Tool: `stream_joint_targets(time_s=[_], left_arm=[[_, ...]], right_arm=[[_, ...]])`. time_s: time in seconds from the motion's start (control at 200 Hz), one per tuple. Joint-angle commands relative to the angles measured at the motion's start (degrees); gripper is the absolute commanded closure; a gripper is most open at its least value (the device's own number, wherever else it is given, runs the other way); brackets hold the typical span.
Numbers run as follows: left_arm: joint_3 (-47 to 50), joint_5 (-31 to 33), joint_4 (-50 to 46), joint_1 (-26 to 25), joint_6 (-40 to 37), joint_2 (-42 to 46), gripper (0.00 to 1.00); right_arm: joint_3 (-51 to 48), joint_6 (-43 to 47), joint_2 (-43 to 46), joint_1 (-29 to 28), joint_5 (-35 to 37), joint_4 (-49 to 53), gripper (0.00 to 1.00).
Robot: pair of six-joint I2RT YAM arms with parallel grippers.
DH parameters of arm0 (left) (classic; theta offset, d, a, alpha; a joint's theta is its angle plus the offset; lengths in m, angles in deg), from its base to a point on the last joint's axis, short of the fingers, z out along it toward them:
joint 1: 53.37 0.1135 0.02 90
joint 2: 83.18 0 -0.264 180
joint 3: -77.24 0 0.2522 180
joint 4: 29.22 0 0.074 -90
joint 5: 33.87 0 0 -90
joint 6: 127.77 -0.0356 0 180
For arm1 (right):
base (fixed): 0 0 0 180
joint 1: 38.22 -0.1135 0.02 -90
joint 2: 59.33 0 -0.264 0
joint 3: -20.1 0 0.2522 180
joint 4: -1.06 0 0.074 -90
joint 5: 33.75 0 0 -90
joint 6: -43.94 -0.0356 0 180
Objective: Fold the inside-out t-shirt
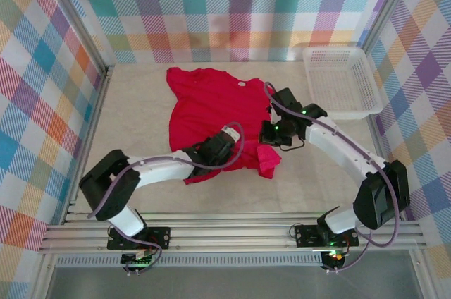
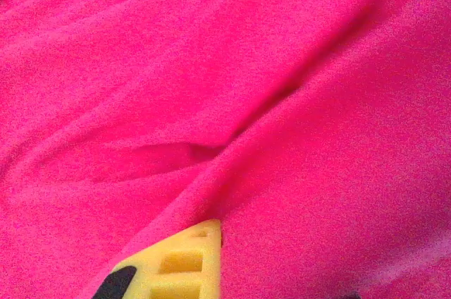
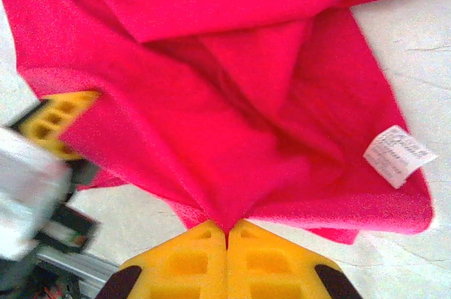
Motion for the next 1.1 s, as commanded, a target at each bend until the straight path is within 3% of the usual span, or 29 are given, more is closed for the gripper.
stream_joint_targets(time_s=[0.0,0.21,0.465,0.8,0.985,1.095], left_arm=[[-3.45,1.51,-9.42,2.11,2.13,6.41,1.00],[-12.52,-2.74,-25.51,2.12,6.81,11.30,1.00],[-32.70,-19.11,-43.32,1.89,11.76,12.04,1.00],[-40.10,-27.21,-44.91,-2.45,17.28,23.03,1.00],[-37.36,-27.60,-40.38,-1.90,17.19,15.19,1.00],[-35.36,-28.50,-37.16,1.99,17.44,7.67,1.00]], right_arm=[[-0.66,2.98,0.81,1.49,2.71,2.87,1.00],[2.20,5.93,-0.60,4.10,4.46,5.39,1.00],[15.08,9.93,0.20,5.77,9.40,10.72,1.00],[25.11,9.72,13.30,5.77,15.35,20.23,1.00],[18.26,10.13,10.14,7.34,16.71,13.62,1.00],[13.65,9.89,3.86,11.21,17.10,7.19,1.00]])
